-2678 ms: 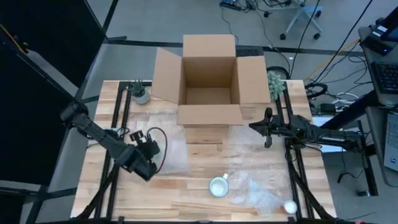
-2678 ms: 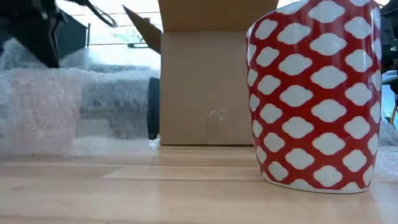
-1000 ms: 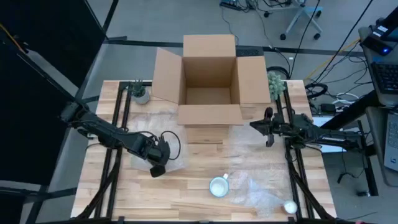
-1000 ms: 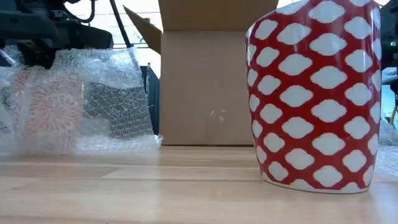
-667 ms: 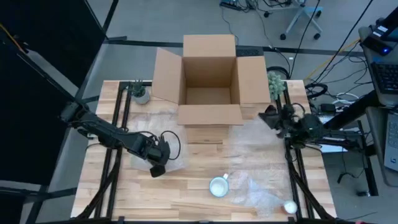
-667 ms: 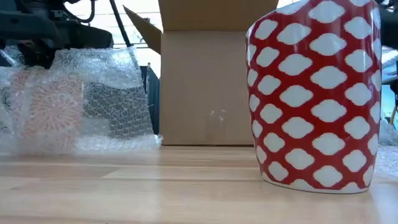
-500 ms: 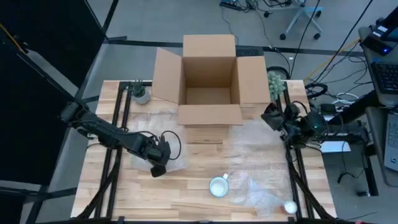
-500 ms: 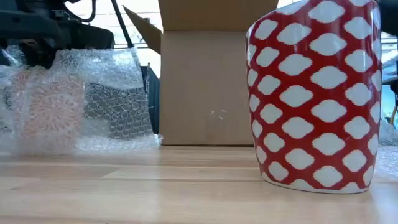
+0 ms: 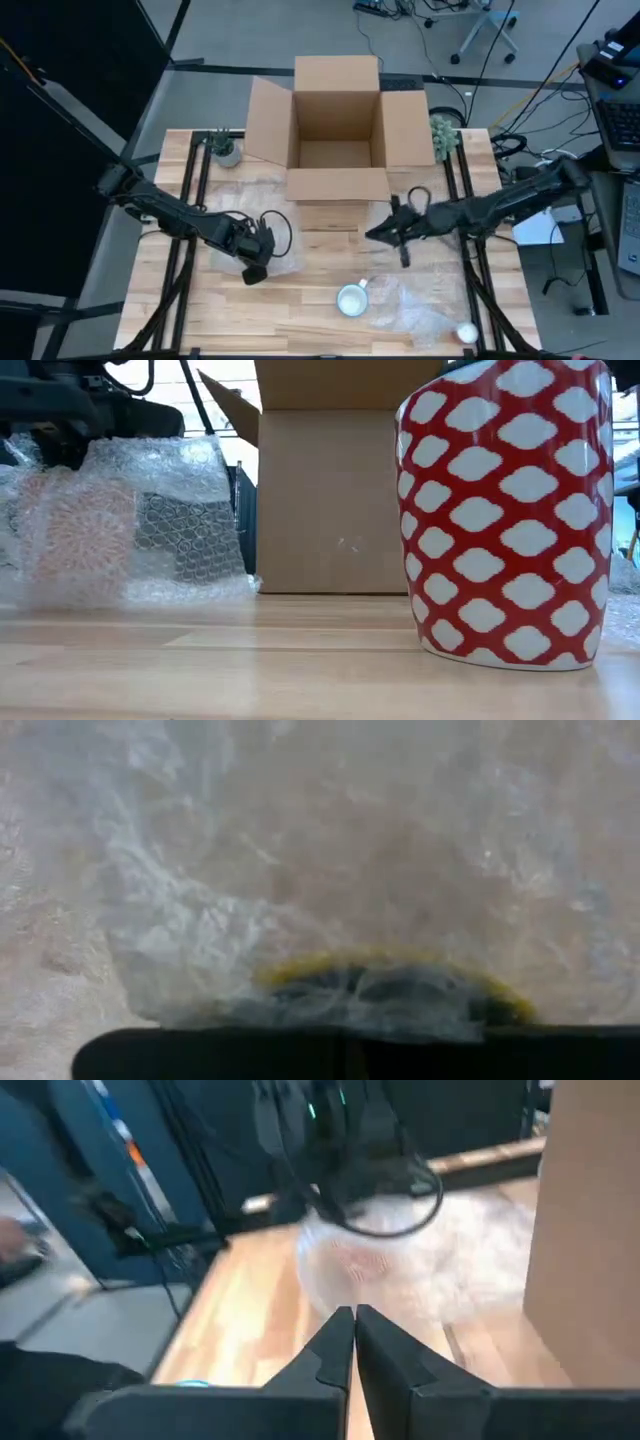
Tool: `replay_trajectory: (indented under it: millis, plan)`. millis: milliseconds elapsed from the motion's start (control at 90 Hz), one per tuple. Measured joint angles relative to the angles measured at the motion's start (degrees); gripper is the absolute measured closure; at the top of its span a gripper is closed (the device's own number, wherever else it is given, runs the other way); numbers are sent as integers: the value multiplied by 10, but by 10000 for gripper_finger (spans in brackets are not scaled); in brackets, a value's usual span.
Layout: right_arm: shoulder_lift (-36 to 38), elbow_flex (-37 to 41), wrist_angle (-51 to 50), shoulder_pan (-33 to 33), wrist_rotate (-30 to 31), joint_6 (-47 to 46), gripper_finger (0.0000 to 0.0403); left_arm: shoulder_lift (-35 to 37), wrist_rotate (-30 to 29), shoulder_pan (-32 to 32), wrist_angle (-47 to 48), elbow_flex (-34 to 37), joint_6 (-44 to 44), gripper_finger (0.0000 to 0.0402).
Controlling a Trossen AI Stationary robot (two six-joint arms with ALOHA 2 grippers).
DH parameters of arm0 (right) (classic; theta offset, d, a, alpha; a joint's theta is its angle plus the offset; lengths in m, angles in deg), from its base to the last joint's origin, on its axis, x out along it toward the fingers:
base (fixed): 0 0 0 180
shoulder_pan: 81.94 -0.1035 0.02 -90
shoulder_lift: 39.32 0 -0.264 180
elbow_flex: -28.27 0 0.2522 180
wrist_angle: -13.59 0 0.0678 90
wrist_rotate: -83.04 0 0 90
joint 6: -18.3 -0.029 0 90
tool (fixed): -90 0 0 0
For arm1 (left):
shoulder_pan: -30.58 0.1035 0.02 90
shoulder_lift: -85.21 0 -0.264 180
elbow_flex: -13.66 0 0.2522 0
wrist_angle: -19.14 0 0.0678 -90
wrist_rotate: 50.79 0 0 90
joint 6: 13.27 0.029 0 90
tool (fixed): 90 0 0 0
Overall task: Wrap mug
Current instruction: Wrap the yellow mug with the left bubble wrap
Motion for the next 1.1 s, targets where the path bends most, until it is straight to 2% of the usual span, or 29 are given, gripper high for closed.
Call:
replay_trajectory:
  millis: [222, 556, 811, 978, 1100]
  plan:
    - [-171, -63, 112, -4, 15, 42, 403, 0, 0, 0, 0, 0, 1, 400]
    - [-378, -241, 113, 32, 18, 119, 403, 0, 0, 0, -12, 0, 40, 400]
    - [-467, -326, 94, 39, 13, 132, 403, -1, -22, 0, -47, 1, 40, 400]
    - [-484, -332, 93, 36, 12, 111, 403, -1, -33, 0, -48, 1, 25, 400]
    - [-499, -332, 134, 41, 15, 96, 403, -1, -37, 0, -50, 1, 25, 400]
